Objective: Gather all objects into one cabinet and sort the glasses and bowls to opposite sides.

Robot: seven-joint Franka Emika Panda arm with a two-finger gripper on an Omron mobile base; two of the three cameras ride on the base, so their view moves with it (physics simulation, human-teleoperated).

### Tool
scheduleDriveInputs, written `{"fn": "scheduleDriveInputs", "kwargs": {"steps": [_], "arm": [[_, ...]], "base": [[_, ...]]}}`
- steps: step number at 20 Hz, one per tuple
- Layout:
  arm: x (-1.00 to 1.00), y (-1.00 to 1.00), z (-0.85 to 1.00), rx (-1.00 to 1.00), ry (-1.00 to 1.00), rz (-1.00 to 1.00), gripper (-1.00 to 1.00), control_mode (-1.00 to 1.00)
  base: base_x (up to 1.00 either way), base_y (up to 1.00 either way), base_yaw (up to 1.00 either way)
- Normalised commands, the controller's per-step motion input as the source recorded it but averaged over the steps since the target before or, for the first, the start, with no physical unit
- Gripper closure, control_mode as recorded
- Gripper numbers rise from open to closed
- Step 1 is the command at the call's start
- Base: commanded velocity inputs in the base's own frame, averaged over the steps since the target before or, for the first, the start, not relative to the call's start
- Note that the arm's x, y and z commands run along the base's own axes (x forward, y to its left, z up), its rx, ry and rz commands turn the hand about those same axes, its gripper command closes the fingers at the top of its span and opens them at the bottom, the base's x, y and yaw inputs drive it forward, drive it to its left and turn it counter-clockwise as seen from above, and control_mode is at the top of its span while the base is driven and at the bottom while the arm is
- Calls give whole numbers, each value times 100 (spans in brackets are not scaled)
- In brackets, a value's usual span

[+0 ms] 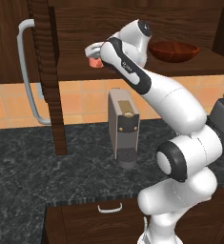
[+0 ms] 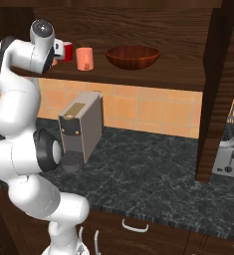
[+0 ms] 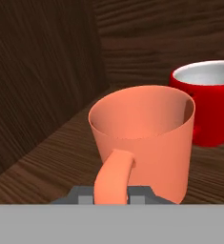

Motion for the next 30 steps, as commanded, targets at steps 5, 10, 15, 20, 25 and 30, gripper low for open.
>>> {"fn": "scheduleDriveInputs", "kwargs": {"steps": [5,10,15,20,25,30], "arm": [[0,17,-27,0,-2,0,-100,-100],[0,0,0,1,0,0,-100,-100],[-66,0,35,10,-12,0,-100,-100],[-96,-15,28,28,-18,0,-100,-100],[-100,-52,-6,21,-25,6,-100,-100],[-100,-25,-8,9,-23,11,-100,-100]], "base": [[0,0,0],[0,0,0],[0,0,0],[0,0,0],[0,0,0],[0,0,0]]}}
